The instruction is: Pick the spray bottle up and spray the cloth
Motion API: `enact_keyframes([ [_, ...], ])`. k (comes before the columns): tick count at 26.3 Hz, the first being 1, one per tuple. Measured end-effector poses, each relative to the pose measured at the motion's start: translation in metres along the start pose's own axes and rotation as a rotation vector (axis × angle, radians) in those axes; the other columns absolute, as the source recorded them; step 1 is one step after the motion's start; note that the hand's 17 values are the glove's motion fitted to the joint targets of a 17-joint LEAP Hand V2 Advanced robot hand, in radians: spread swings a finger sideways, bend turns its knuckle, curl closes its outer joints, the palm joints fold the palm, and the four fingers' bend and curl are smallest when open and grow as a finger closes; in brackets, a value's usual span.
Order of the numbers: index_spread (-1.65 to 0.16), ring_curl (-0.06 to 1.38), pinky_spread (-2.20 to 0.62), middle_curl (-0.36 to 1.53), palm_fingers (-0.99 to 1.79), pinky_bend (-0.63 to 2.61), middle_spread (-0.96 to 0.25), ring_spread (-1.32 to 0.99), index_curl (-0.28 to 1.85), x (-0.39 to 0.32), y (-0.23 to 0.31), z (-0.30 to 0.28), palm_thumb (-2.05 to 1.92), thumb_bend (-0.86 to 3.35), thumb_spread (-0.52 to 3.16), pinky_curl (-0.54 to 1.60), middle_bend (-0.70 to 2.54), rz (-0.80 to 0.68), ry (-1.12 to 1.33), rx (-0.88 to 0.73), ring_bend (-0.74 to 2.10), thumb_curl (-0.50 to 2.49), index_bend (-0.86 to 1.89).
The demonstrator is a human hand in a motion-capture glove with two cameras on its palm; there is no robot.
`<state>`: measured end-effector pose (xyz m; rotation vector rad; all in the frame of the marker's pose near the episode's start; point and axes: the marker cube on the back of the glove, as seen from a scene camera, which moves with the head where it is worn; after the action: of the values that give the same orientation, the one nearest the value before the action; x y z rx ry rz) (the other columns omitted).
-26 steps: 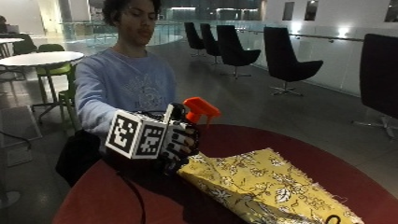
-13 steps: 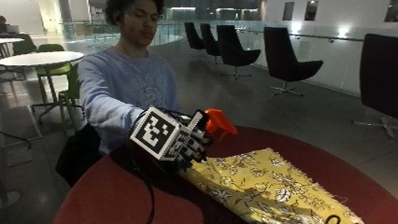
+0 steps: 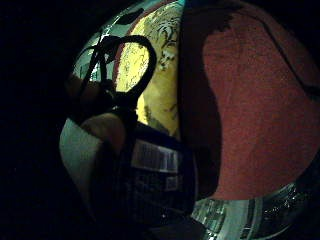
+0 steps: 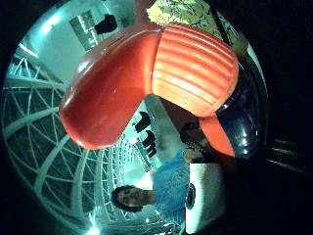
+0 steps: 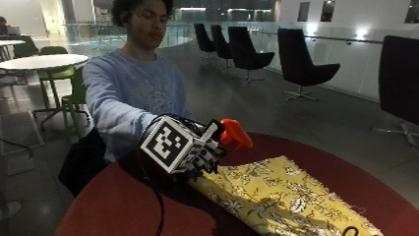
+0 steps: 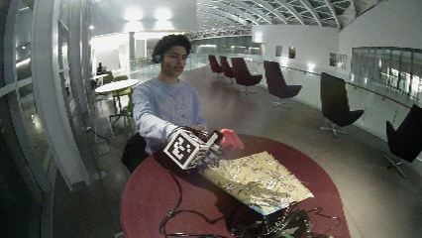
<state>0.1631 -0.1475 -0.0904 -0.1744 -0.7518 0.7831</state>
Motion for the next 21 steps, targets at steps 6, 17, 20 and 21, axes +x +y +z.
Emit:
enact_keyframes([
  [6, -0.21, 0.40, 0.19, 0.50, 1.12, 0.24, -0.08, -0.06, 0.38, 0.0047, 0.0012, -0.0009, 1.03, -0.03, 0.56, 0.36, 0.29, 0.032, 0.014, 0.010, 0.48, 0.68, 0.13],
  [17, -0.21, 0.41, 0.18, 0.50, 1.12, 0.25, -0.08, -0.06, 0.38, 0.0046, 0.0030, -0.0066, 1.02, -0.03, 0.57, 0.37, 0.30, 0.067, 0.016, 0.014, 0.49, 0.69, 0.13],
  [20, -0.21, 0.41, 0.18, 0.50, 1.12, 0.26, -0.08, -0.06, 0.38, 0.0050, 0.0037, -0.0072, 1.02, -0.03, 0.57, 0.37, 0.30, 0.077, 0.022, 0.006, 0.49, 0.69, 0.13],
  [21, -0.21, 0.41, 0.18, 0.50, 1.13, 0.26, -0.08, -0.06, 0.38, 0.0052, 0.0039, -0.0070, 1.02, -0.03, 0.57, 0.37, 0.30, 0.080, 0.024, 0.004, 0.49, 0.69, 0.13],
])
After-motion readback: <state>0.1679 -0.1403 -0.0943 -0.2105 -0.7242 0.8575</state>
